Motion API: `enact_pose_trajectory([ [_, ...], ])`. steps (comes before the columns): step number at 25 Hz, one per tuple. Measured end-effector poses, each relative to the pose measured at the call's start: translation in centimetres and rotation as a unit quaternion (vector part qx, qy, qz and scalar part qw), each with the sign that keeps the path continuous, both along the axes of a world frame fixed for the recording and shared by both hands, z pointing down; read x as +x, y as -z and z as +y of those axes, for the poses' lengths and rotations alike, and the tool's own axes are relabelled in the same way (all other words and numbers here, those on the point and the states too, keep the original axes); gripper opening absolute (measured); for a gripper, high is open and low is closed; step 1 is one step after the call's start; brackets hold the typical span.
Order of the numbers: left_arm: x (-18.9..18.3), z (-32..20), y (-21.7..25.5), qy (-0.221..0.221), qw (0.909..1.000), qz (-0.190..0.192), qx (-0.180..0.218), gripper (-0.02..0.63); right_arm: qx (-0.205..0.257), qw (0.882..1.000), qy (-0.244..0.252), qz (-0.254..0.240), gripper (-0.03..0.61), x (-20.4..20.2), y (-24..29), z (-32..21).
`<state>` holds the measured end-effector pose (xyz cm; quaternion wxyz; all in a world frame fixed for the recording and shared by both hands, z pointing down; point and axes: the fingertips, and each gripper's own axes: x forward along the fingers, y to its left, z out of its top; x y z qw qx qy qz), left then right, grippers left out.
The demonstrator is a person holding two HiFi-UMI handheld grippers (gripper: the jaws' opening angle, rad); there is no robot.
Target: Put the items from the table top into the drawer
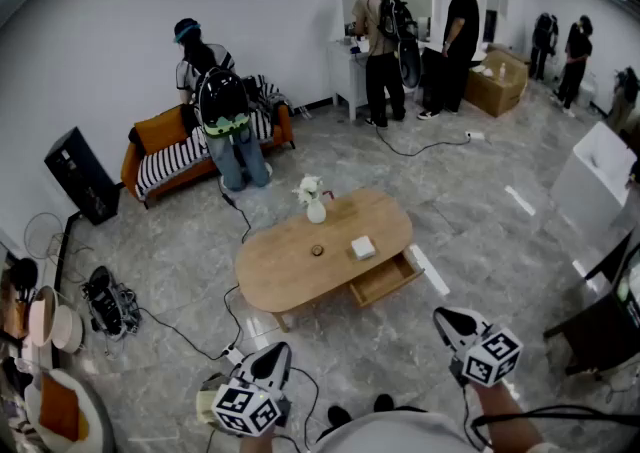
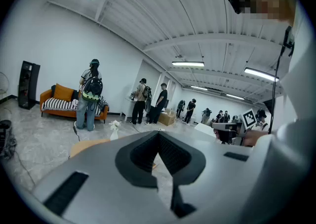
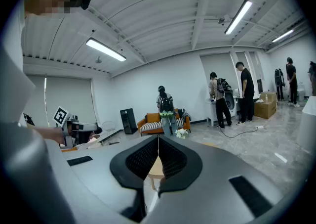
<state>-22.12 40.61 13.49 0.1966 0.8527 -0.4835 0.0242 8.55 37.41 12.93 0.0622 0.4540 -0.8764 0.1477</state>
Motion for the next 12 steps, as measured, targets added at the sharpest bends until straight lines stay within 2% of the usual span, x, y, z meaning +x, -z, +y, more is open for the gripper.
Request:
enact_pose_trajectory([
  [12, 1.03, 0.47, -0.67, 0.006, 0.9999, 0.0, -0.009, 0.0, -0.002, 1.0, 0.008, 0.001, 0.034, 0.82, -0.19, -0.2],
])
